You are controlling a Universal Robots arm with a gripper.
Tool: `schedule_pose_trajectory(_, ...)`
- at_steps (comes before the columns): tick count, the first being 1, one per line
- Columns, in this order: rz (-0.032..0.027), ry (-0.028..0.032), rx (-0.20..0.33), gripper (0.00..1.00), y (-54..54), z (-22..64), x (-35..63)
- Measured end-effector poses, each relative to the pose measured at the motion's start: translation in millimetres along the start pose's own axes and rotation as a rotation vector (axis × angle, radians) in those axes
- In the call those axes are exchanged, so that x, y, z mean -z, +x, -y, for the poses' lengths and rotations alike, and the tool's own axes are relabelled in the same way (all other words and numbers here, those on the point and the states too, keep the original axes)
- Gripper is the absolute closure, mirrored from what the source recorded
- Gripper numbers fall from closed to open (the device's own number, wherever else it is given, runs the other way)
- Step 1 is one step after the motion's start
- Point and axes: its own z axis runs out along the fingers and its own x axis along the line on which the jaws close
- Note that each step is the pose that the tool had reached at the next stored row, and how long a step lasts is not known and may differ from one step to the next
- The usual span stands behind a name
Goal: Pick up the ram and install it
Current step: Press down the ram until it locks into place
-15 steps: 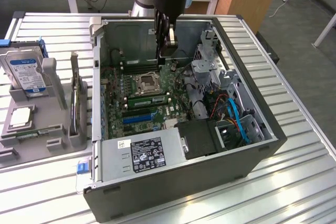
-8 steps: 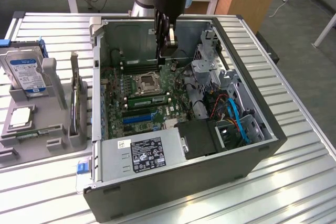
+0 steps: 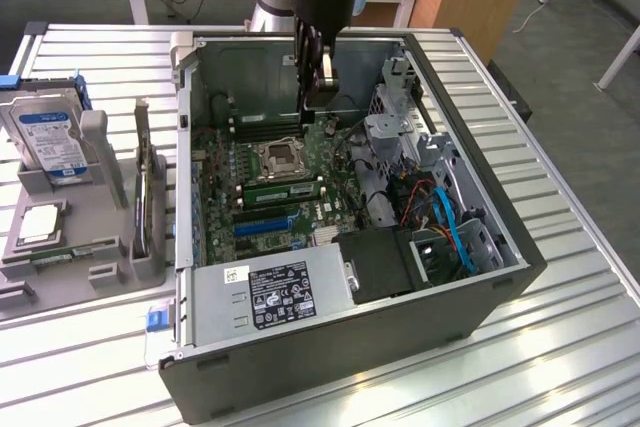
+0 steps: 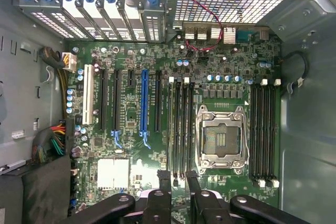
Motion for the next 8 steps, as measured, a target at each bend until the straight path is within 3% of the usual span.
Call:
schedule_pose_trajectory(1, 0.0, 0.0, 0.0, 0.76, 0.0, 0.0, 0.0)
schedule_pose_trajectory(3, 0.0, 0.0, 0.0, 0.89, 0.0, 0.0, 0.0)
schedule_pose_trajectory(8, 0.0, 0.0, 0.0, 0.9, 0.0, 0.0, 0.0)
